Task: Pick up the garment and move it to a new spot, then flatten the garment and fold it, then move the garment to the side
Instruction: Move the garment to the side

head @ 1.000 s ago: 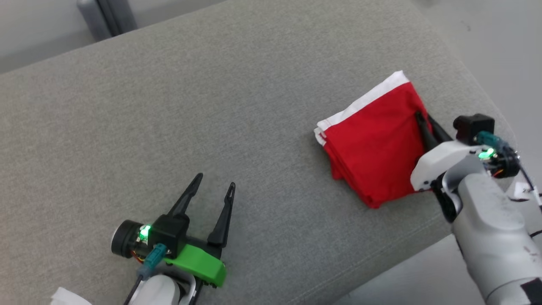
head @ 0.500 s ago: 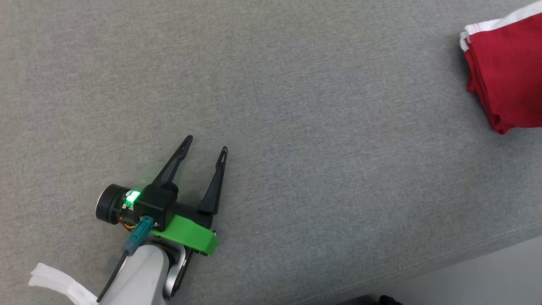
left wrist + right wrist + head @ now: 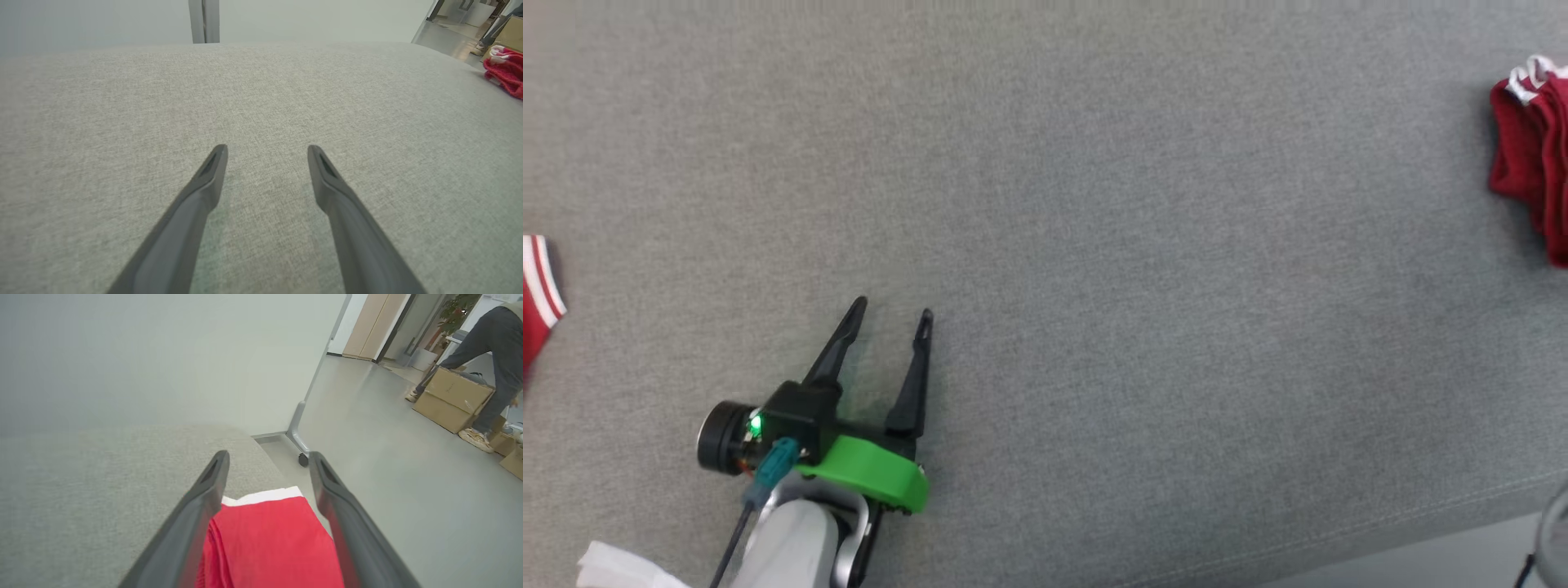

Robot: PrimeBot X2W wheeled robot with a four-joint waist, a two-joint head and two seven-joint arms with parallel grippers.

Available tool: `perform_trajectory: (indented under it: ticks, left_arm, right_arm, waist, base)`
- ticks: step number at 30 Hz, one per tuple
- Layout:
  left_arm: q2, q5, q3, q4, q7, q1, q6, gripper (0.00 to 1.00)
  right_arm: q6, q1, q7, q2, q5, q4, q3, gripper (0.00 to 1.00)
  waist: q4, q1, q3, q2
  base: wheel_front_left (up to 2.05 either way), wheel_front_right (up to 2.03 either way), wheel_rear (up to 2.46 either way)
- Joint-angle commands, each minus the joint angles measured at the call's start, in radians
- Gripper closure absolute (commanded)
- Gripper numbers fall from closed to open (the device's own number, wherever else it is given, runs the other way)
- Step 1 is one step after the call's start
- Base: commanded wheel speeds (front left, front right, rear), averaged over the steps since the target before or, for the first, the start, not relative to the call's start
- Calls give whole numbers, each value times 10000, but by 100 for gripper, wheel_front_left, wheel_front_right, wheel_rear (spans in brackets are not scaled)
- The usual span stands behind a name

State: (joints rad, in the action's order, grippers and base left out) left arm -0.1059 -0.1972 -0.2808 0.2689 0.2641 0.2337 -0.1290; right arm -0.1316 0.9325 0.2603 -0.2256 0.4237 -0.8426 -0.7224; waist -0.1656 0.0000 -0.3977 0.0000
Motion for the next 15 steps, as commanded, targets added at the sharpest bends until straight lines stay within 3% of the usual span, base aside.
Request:
perform_trajectory:
  ticks: [1, 10, 15]
  left_arm:
    - [47, -70, 197, 70, 2, -173, -28, 0]
    - [400, 163, 1658, 511, 1, -785, -7, 0]
    - [471, 242, 2277, 647, 2, -974, 50, 0]
  right_arm:
    - [19, -116, 53, 181, -261, 287, 323, 0]
    - [19, -1937, 56, 1308, -3048, 2262, 4063, 0]
    - [19, -3239, 57, 1550, -4332, 2974, 5339, 0]
  waist:
    - [62, 0, 680, 0]
    - [529, 0, 2016, 0]
    - [861, 0, 2475, 0]
  base:
    - [0, 0, 0]
    - [0, 0, 0]
    - [0, 0, 0]
